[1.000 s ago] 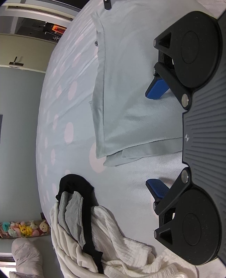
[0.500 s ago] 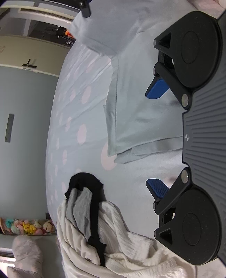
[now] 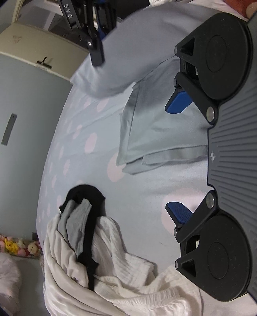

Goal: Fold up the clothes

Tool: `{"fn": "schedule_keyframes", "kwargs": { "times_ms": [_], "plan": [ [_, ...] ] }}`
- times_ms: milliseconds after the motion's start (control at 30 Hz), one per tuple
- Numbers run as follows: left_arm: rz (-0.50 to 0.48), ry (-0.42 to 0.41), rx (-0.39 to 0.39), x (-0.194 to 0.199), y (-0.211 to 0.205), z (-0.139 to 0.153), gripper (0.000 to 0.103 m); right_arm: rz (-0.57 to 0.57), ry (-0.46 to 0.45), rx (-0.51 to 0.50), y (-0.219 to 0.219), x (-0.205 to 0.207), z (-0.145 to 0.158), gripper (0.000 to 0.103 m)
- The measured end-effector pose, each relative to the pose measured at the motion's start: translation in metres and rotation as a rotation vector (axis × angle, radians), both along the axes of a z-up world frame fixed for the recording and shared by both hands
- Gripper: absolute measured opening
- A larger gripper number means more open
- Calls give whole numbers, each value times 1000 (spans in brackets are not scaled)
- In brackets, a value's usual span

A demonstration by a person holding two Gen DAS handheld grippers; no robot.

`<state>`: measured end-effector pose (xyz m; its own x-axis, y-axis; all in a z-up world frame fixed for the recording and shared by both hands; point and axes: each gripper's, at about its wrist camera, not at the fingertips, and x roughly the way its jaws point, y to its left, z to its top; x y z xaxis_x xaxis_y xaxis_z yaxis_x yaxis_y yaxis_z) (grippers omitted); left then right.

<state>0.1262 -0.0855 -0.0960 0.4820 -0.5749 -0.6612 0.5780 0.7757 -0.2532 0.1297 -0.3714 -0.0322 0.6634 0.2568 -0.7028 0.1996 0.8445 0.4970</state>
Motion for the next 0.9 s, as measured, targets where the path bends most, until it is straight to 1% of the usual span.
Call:
{"fn": "schedule_keyframes", "kwargs": {
  "times_ms": [133, 300, 567, 600, 633, 667, 767, 800, 867, 900],
  "plan": [
    [5, -3, 14, 1, 1, -1, 98, 26, 22, 30, 29, 18, -20, 10],
    [29, 19, 16, 6, 5, -6, 98, 56, 51, 61, 64, 41, -43, 10],
    [44, 32, 22, 8, 11, -5, 98, 76, 98, 4, 80, 57, -72, 11],
    [43, 35, 24, 8, 11, -5, 98, 89, 94, -13, 83, 57, -70, 11],
    [42, 37, 23, 7, 12, -4, 98, 102, 87, -28, 84, 56, -68, 16],
    [41, 41, 20, 5, 13, -3, 98, 113, 73, -39, 85, 54, -64, 17],
    [46, 52, 5, -1, 17, 1, 98, 145, 23, -66, 83, 42, -48, 28],
    [48, 59, -3, -3, 19, 3, 98, 154, 5, -77, 82, 36, -42, 33],
    [52, 71, -22, -8, 22, 8, 98, 164, -31, -100, 78, 21, -32, 34],
    [55, 77, -34, -10, 24, 10, 98, 168, -49, -113, 74, 11, -28, 37]
  ]
}}
